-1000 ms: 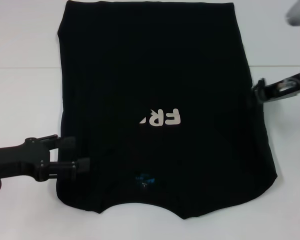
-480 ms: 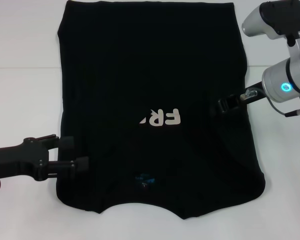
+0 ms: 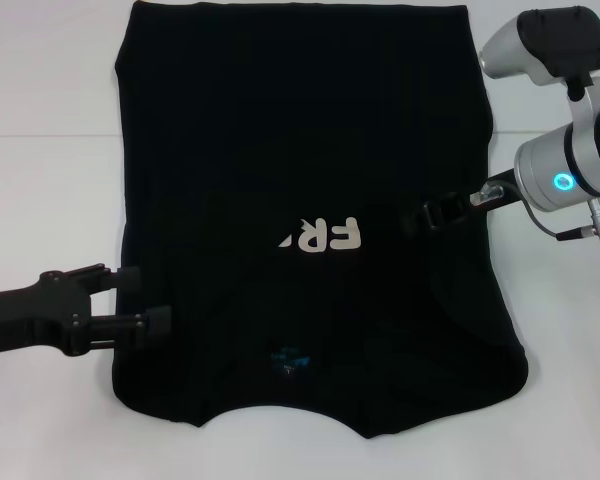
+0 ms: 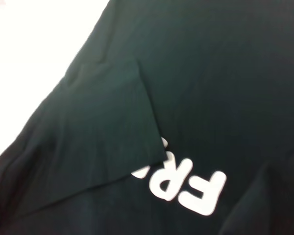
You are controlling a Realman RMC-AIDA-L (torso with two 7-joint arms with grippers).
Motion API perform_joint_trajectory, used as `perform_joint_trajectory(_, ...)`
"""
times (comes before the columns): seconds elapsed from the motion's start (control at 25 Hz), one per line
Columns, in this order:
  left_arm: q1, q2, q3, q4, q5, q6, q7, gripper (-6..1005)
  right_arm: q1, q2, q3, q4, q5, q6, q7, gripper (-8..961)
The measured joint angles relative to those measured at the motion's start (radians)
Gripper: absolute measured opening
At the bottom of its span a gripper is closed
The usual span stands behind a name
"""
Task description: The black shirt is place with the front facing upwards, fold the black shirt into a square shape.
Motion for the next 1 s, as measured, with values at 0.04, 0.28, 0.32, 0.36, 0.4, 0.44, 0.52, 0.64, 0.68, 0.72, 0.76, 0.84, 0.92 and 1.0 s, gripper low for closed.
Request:
perform_joint_trajectory(0.04, 0.000, 0.000, 0.000, -0.001, 0.000, -0.001, 0.000, 904, -0.003, -0.003, 0.002, 0.004, 0.014, -0.001, -0.006, 68)
perform_joint_trajectory(0.28, 0.000, 0.000, -0.014, -0.009, -0.006, -0.011, -0.037, 903, -0.080, -0.013, 0.021, 0.007, 0.246, -0.012, -0.181, 139)
perform_joint_trajectory(0.32, 0.000, 0.001, -0.020, -0.011, -0.006, -0.011, -0.048, 903, -0.098, -0.015, 0.029, 0.010, 0.287, -0.014, -0.218, 150)
perform_joint_trajectory(0.36, -0.002, 0.002, -0.028, -0.014, -0.006, -0.011, -0.065, 902, -0.119, -0.017, 0.037, 0.013, 0.325, -0.015, -0.259, 162)
perform_joint_trajectory(0.4, -0.003, 0.004, -0.038, -0.015, -0.005, -0.010, -0.093, 902, -0.135, -0.018, 0.045, 0.016, 0.353, -0.017, -0.297, 204)
perform_joint_trajectory(0.44, -0.004, 0.007, -0.048, -0.017, -0.004, -0.008, -0.123, 902, -0.155, -0.019, 0.054, 0.021, 0.378, -0.022, -0.338, 246)
perform_joint_trajectory(0.52, -0.006, 0.017, -0.070, -0.017, -0.003, -0.003, -0.206, 902, -0.192, -0.020, 0.071, 0.026, 0.411, -0.037, -0.438, 331)
perform_joint_trajectory(0.64, -0.005, 0.042, -0.082, -0.014, 0.001, 0.000, -0.361, 901, -0.237, -0.017, 0.085, 0.030, 0.426, -0.081, -0.580, 454)
perform_joint_trajectory(0.68, -0.005, 0.056, -0.082, -0.012, 0.007, 0.001, -0.428, 901, -0.249, -0.014, 0.086, 0.032, 0.427, -0.100, -0.624, 494)
perform_joint_trajectory(0.72, -0.005, 0.068, -0.082, -0.009, 0.024, 0.003, -0.495, 900, -0.263, -0.010, 0.086, 0.033, 0.428, -0.121, -0.685, 534)
perform_joint_trajectory(0.76, -0.005, 0.074, -0.082, -0.004, 0.040, 0.005, -0.530, 900, -0.274, -0.006, 0.085, 0.035, 0.428, -0.140, -0.735, 575)
perform_joint_trajectory(0.84, -0.011, 0.087, -0.082, 0.018, 0.110, 0.011, -0.648, 900, -0.291, 0.002, 0.079, 0.046, 0.430, -0.162, -0.834, 662)
perform_joint_trajectory(0.92, -0.023, 0.091, -0.078, 0.053, 0.198, 0.014, -0.772, 899, -0.300, 0.004, 0.073, 0.072, 0.431, -0.167, -0.913, 757)
perform_joint_trajectory(1.0, -0.039, 0.089, -0.067, 0.091, 0.271, 0.017, -0.862, 899, -0.302, 0.004, 0.072, 0.102, 0.431, -0.155, -0.967, 851)
